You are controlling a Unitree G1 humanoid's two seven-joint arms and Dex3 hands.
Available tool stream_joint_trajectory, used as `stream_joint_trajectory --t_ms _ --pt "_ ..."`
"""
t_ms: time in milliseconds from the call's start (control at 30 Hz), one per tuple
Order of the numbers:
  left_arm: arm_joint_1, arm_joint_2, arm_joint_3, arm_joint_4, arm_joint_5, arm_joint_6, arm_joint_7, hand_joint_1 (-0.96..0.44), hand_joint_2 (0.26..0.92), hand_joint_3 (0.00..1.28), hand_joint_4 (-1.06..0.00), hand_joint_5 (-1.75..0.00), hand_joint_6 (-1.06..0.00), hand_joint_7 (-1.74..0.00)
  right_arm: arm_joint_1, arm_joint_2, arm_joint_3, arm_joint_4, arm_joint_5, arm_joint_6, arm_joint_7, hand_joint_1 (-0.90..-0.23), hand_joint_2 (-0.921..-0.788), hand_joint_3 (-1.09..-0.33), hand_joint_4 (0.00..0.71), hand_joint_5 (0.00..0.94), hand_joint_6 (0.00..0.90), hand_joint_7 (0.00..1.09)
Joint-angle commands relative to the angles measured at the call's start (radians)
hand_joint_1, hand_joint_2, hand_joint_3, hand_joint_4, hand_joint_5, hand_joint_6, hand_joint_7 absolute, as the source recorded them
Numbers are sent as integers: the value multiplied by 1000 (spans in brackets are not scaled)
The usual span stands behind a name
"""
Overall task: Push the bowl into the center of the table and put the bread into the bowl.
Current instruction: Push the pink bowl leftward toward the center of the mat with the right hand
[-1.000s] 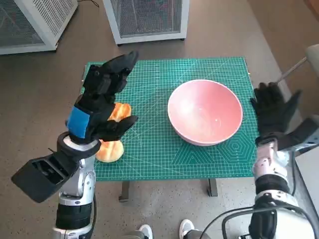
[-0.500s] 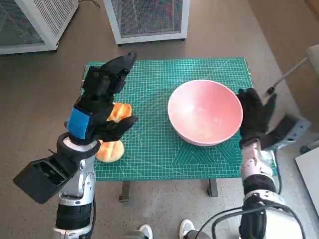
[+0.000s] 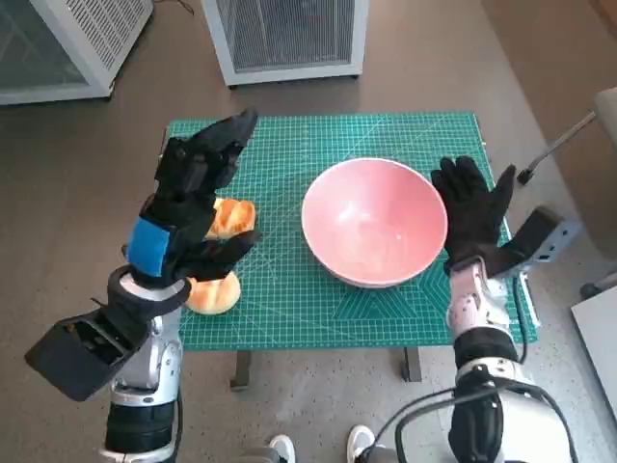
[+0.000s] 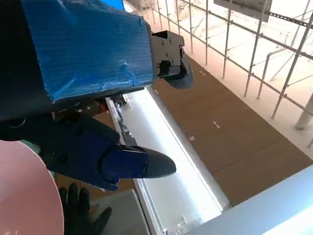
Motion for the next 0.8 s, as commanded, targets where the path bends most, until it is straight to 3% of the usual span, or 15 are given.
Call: stream_joint_trajectory --t_ms 33,300,800 --pt "21 11 13 -16 -9 -10 0 -588 921 307 -181 -61 -49 -577 -6 26 -13 16 10 17 11 -253 -921 -619 414 0 257 492" --pt "43 13 19 -41 -15 5 5 -584 921 302 -196 -36 -83 -513 -26 49 -11 19 0 26 3 -243 -921 -636 402 1 220 491" --pt "65 15 28 -63 -13 17 16 -577 921 297 -214 -28 -110 -474 -53 82 -9 27 -10 69 -31 -259 -921 -568 461 21 271 529"
